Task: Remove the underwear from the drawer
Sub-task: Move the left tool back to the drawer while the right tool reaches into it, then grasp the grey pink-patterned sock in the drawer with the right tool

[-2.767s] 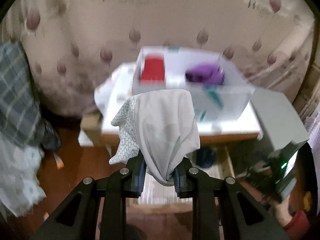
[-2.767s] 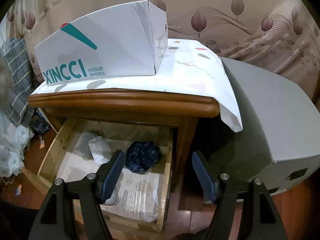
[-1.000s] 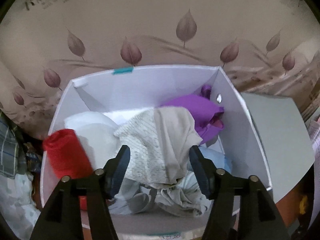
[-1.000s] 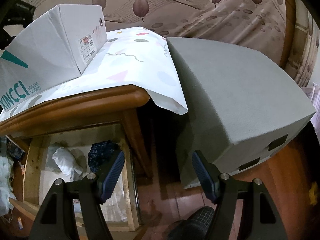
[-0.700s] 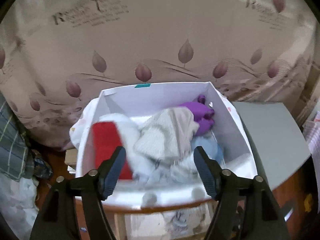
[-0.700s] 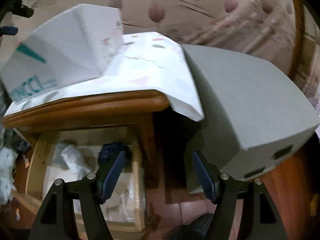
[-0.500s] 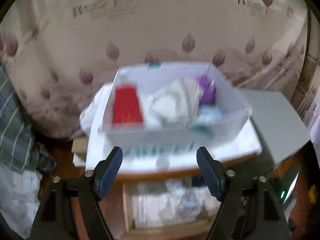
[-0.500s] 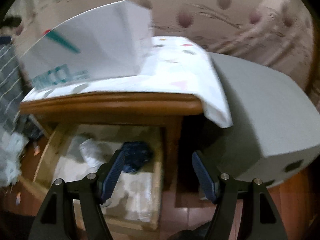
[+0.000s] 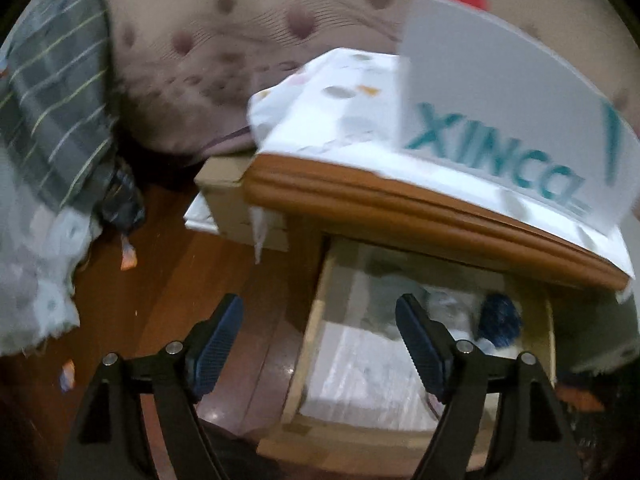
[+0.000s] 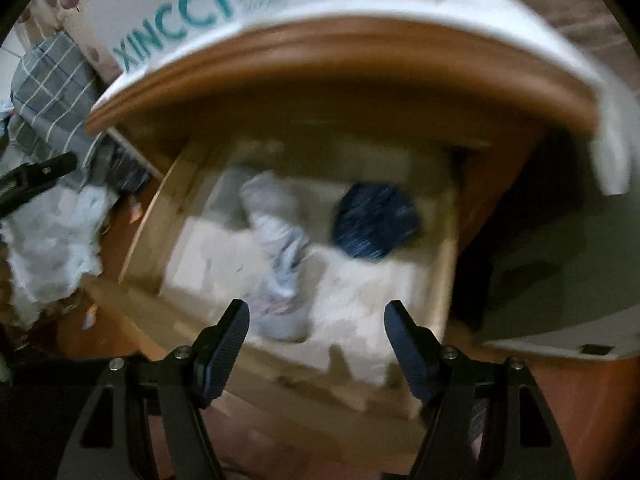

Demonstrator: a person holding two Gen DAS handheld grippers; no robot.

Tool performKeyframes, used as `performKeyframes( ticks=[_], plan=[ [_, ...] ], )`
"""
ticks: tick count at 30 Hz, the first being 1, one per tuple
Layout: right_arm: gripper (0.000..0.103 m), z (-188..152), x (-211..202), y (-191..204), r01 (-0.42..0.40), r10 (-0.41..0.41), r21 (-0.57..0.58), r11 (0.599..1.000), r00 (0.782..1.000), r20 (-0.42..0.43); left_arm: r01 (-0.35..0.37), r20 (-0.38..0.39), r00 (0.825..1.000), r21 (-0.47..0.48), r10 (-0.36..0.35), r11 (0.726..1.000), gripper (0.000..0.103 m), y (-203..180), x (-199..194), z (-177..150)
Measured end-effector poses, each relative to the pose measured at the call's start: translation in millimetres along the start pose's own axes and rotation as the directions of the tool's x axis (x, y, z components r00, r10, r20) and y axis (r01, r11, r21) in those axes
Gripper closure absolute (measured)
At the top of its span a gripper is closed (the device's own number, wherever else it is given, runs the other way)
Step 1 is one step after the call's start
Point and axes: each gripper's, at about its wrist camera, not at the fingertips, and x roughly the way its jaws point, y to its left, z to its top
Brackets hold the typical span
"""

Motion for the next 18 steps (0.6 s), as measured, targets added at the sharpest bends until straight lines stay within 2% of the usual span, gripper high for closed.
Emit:
performKeyframes(
  ticks=[2,4,5,7,10,14,18],
  plan=[
    [0.031,11.0,22.7,9.4,-0.001,0.001,-0.001,1.000,0.994,-0.110,0.007,-0.013,1.000,-0.031,-0.008,0.999,0.025,10.3,9.6,-2.6],
    [0.031,15.8,40.4,16.8,-0.012,0.013,0.006,1.000,0.985,-0.174,-0.014,-0.035,0.999,-0.047,0.013,0.999,0.024,18.7,16.0,-4.9],
    [0.031,19.1,54.5,21.9,-0.003,0.003,0.000,1.000,0.973,-0.231,-0.014,-0.050,0.999,-0.057,0.011,0.998,0.024,22.9,18.4,-4.8],
    [0.031,22.1,75.8,29.9,0.026,-0.028,-0.011,1.000,0.958,-0.286,-0.004,-0.072,0.997,-0.112,-0.004,0.994,0.023,35.7,22.3,-3.2],
    [0.031,24.4,104.3,34.5,0.060,-0.047,0.022,0.998,0.923,-0.383,-0.024,-0.057,0.998,-0.153,0.016,0.988,0.021,48.0,18.0,-1.8],
    [0.031,27.8,129.0,40.0,0.095,-0.076,0.020,0.995,0.888,-0.454,0.019,-0.076,0.996,-0.197,-0.035,0.980,0.020,56.8,19.6,-3.2],
    [0.031,33.1,152.5,47.4,0.112,-0.096,0.001,0.994,0.854,-0.511,0.030,-0.095,0.994,-0.215,-0.051,0.976,0.020,58.1,21.3,-3.4]
  ],
)
